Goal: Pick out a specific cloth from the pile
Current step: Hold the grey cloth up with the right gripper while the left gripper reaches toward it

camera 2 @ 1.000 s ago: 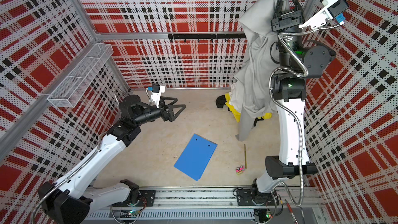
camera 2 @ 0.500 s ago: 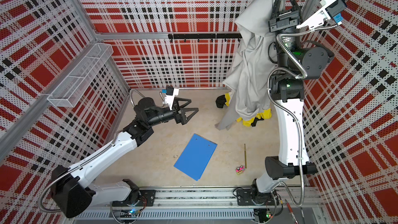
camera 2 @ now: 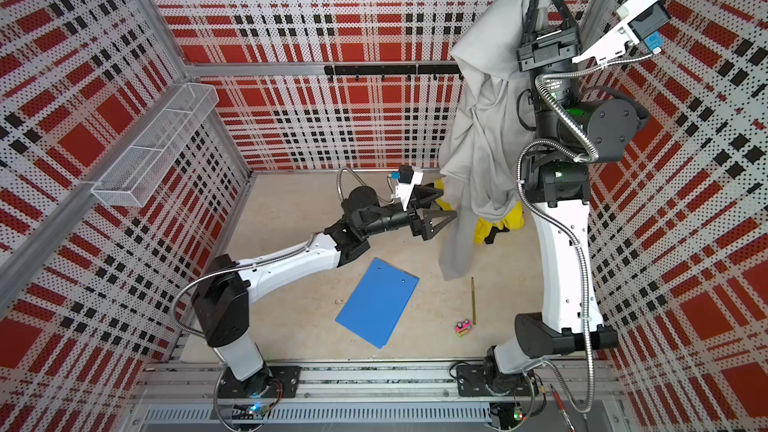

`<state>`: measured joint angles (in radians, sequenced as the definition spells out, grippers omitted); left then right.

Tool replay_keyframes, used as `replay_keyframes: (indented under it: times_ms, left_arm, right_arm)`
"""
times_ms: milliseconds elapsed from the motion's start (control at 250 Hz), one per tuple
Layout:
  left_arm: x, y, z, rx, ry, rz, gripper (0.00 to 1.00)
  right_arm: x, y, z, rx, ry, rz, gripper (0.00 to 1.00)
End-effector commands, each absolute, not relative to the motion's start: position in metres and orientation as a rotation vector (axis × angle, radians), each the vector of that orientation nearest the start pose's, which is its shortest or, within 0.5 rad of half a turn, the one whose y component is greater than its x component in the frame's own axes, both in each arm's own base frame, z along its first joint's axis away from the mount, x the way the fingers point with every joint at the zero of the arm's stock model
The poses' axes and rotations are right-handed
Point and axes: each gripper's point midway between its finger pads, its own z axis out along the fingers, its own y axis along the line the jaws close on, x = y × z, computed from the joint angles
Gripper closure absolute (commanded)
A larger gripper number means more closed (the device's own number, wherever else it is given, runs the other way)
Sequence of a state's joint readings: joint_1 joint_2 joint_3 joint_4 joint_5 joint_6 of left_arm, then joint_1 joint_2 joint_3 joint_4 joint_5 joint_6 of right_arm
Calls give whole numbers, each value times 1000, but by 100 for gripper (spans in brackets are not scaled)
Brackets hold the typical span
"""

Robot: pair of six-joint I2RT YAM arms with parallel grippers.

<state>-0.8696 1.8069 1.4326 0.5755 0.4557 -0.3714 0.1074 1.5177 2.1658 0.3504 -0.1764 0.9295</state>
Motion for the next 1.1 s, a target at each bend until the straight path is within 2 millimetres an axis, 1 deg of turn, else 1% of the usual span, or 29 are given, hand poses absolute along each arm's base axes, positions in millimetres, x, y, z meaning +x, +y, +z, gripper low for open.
replay_keyframes:
  times_ms: [0,96,148,220,284,444,532,604,808,844,868,884,912,924,940,961,1001,1097]
  left_arm:
    - [307,-478,418,669,1187,-1340,1]
    - [316,-486,418,628,1179,-1342,1]
    - [316,-489,421,624,1161,-1373,1]
    - [305,-498,426,667,1117,-1438,1]
    - [293,-505,426,705,1088,-1463,1]
    - [271,-509,433,748,999,-1562,1]
    - [261,-517,435,780,979,-1613,1]
    - [257,-523,434,784,980,-1623,1]
    - [262,-531,431,761,1004,-1626,0]
    - [262,-533,432,763,1006,-1628,3]
    - [262,-534,432,763,1010,-1627,9]
    - [262,-535,432,765,1013,-1627,17]
    - [263,-537,433,768,1018,-1624,38]
    - [262,-538,433,770,1020,-1624,45]
    - [263,-538,432,770,1024,-1620,52]
    - [264,-539,432,767,1030,-1615,58]
    - [267,-541,431,756,1043,-1603,62]
    - [269,-543,429,740,1057,-1588,61]
  right_arm:
    - [251,59,793,22,524,1038,100]
    - [248,59,794,14,523,1040,100]
    - [246,60,795,12,520,1043,100]
    - [247,60,795,13,528,1040,100]
    - [248,60,795,15,535,1036,100]
    - [251,60,789,24,548,1037,100]
    - [254,60,786,30,554,1038,100]
    - [256,60,784,34,559,1042,100]
    - [258,60,780,36,566,1045,100]
    - [260,60,779,38,568,1046,100]
    - [258,60,779,38,565,1046,100]
    - [259,60,779,38,566,1046,100]
    - [260,60,778,39,567,1047,100]
    - [259,60,778,39,566,1046,100]
    - [260,61,778,38,567,1049,100]
    - [260,61,778,38,567,1051,100]
    - [259,60,777,35,565,1050,100]
    - [259,61,776,36,568,1049,100]
